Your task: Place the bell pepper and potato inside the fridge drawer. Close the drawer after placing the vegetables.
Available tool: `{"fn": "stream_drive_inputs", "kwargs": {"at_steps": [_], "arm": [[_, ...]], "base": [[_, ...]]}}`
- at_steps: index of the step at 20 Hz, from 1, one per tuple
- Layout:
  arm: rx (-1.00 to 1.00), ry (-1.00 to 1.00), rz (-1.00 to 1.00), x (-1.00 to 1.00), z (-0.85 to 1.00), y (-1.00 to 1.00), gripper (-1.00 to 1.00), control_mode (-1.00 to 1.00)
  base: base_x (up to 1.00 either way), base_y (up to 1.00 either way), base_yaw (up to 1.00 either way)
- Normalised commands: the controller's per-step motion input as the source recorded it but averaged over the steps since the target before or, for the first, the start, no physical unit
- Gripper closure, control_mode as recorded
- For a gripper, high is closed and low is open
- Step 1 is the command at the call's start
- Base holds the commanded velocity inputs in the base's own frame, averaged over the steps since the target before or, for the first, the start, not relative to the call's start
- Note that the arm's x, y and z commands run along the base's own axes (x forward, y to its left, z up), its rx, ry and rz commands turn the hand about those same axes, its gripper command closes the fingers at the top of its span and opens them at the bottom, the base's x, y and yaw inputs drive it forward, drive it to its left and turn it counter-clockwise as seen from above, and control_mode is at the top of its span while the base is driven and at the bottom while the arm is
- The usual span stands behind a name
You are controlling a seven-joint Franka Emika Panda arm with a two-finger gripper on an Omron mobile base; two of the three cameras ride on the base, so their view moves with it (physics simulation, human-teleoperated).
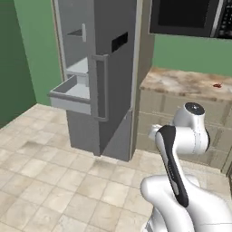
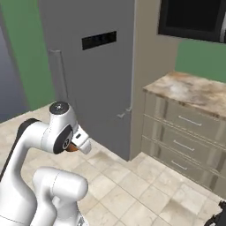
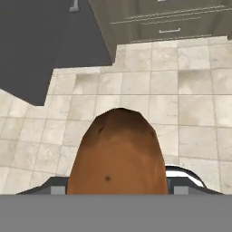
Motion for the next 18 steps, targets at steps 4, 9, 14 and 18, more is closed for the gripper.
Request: {"fn": "stream_drive_inputs", "kwargs": {"at_steps": [4,9,14,18], "arm": [[0.0,0.0,0.0,0.0,0.0,0.0,1.0,1.0],[0.0,0.0,0.0,0.0,0.0,0.0,1.0,1.0],[0.0,0.0,0.0,0.0,0.0,0.0,1.0,1.0],[0.0,0.0,0.0,0.0,0.0,0.0,1.0,1.0]], "base": [[-0.74,0.19,0.63],[-0.37,0.35,0.61],[0.38,0.6,0.33],[0.94,0.39,0.04]]}}
